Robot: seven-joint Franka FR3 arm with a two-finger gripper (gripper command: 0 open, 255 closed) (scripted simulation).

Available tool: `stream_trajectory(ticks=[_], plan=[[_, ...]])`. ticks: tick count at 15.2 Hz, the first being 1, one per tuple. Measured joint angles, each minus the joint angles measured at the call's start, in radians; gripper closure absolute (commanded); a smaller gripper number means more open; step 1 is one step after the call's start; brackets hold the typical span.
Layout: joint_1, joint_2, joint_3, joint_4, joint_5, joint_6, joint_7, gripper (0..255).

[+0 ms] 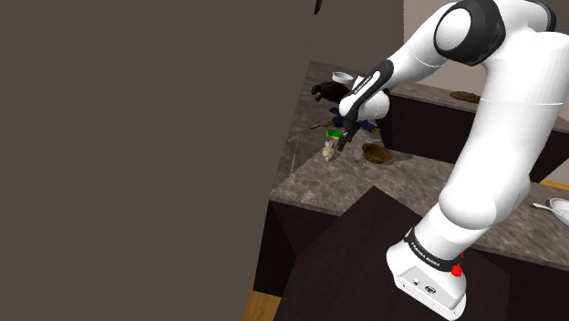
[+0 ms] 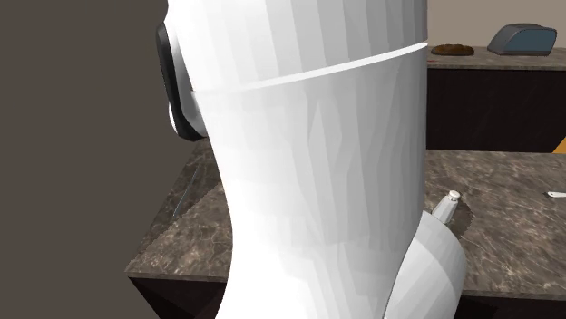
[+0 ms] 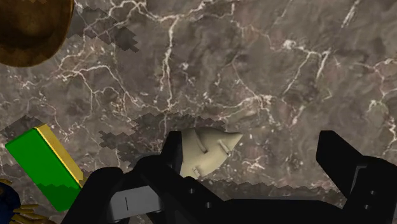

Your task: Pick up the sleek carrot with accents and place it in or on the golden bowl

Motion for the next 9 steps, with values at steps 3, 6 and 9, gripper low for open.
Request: stream_trajectory(ticks=[3, 6, 9], plan=[[-0.002, 0.004, 0.001, 0.0, 0.002, 0.003, -0.002, 0], [-0.002, 0.004, 0.001, 0.001, 0.002, 0.004, -0.002, 255], [-0.002, 0.004, 0.001, 0.001, 0.002, 0.004, -0.002, 255]])
